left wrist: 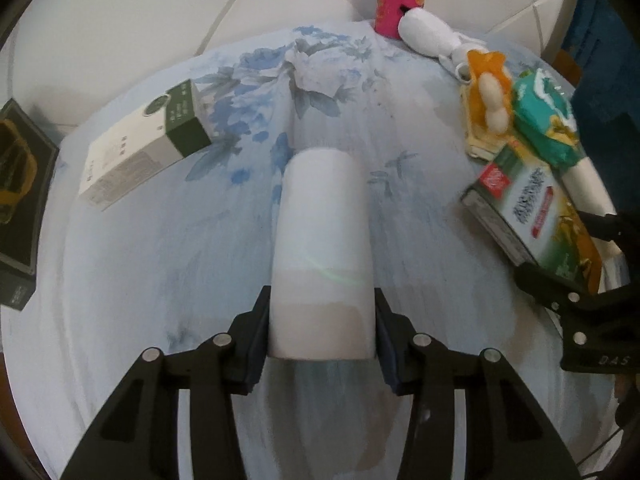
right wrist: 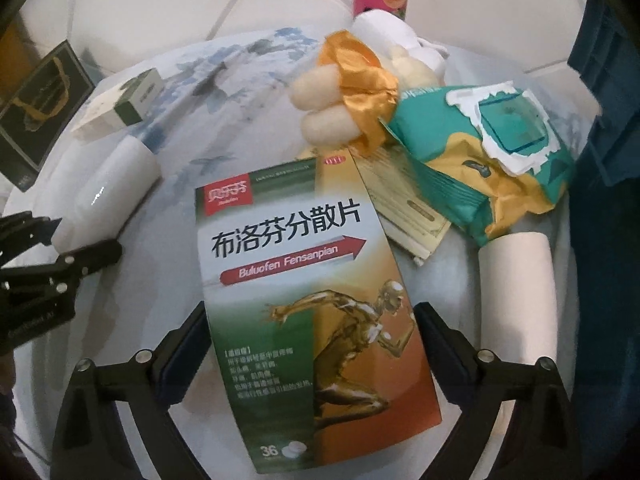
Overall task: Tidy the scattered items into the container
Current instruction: 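Grasp a white paper towel roll with the left tool while the right tool grasps the medicine box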
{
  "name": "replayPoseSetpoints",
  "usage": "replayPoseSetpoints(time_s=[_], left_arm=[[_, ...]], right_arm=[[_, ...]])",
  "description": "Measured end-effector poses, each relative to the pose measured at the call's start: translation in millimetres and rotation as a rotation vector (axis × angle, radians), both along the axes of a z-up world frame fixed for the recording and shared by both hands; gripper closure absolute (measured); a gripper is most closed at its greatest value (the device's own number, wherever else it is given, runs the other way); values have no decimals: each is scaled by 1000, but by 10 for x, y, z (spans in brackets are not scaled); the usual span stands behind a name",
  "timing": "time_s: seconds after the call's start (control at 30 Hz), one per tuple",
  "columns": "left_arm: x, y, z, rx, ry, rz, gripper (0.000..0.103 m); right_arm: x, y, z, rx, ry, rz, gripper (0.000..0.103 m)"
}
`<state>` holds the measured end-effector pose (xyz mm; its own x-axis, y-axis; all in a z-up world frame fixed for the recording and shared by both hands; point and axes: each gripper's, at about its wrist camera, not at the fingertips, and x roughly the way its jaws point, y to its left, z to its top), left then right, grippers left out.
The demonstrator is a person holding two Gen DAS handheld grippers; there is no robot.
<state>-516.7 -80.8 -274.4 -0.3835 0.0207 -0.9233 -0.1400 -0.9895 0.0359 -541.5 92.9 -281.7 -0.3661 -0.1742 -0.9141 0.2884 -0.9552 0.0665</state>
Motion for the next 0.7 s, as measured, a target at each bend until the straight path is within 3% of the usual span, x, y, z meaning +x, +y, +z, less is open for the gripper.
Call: replayPoseSetpoints(time_s=[0.27,0.3,0.33,0.37,0.5,0.57,0.6,0.63,0.67,0.7], left_arm=[[527,-161,546,24,80,28,58],[597,-190,621,27,92,31,58],[653,-216,696,30,105,32,58],[691,-234,763,33,119,33,58],[928,-358,935,46,140,39,58],[1051,-409,937,54,134,37,58],[1105,-418,909,57,126,35,58],[1150,-426,871,59,117,37,58],[1191,-430,819,60,105,41,58],[1217,-426,758,61,95,43,58]], right_arm=[[307,-235,471,-11,47,29,11],[360,-253,546,-14,56,35,29],[426,-271,655,-26,67,40,67],[498,-271,772,-32,79,43,72],[709,-250,1065,-34,80,21,72],[879,-201,1150,-36,83,0,61],[938,-170,1151,-44,82,-15,31],[994,-134,1125,-45,73,-32,11],[1029,-100,1074,-41,60,-44,2],[1050,-73,1021,-37,50,-50,2]])
